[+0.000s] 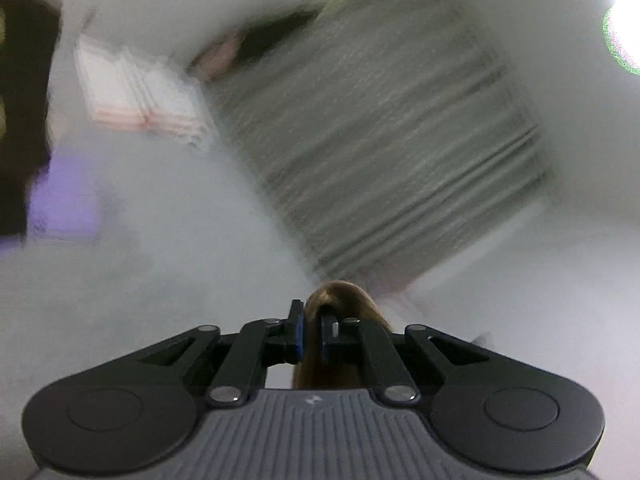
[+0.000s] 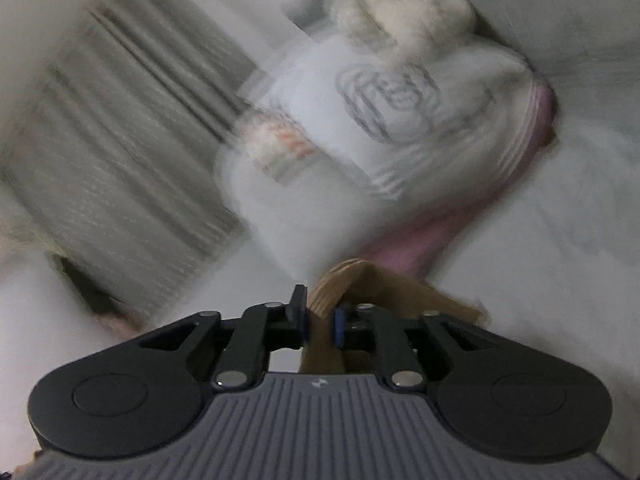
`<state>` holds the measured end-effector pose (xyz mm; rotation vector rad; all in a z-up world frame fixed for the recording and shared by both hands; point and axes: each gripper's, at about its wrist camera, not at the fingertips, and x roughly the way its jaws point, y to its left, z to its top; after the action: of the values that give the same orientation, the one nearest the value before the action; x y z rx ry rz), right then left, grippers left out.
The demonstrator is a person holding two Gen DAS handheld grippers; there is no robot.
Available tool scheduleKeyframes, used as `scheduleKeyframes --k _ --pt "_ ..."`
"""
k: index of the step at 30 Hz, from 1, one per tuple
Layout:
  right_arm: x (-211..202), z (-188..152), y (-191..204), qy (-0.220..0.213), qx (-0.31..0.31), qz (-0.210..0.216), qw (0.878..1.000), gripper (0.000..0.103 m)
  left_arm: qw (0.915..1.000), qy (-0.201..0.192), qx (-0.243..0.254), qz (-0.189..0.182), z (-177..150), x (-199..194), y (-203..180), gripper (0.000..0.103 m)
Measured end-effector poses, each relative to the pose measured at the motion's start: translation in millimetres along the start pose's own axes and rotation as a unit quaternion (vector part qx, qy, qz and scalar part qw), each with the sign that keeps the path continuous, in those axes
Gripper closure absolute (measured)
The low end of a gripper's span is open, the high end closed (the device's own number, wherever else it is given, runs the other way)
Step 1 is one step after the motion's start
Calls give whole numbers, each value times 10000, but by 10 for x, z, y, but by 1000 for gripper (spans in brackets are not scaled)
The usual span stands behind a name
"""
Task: Fold clothes
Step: 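Lay the sweater flat on the bed and open both grippers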
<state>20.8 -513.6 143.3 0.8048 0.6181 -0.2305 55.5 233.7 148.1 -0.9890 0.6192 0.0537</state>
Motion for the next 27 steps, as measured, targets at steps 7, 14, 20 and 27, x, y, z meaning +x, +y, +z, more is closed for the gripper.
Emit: scheduleKeyframes --k 7,14,20,27 --pt "116 -501 -534 208 -587 -66 9980 68 9980 456 -118 417 -476 291 726 87" --pt "-408 -1165 74 -384 -4401 644 8948 41 9072 932 4093 -284 -1275 -135 -131 43" --pt "-372 -2165 422 -117 -6891 981 7179 39 7392 1184 6610 -519 -2302 -80 -421 40" --pt "-220 -2688 490 56 -7910 1309 5976 39 5993 1409 7856 -619 -2767 391 -397 40"
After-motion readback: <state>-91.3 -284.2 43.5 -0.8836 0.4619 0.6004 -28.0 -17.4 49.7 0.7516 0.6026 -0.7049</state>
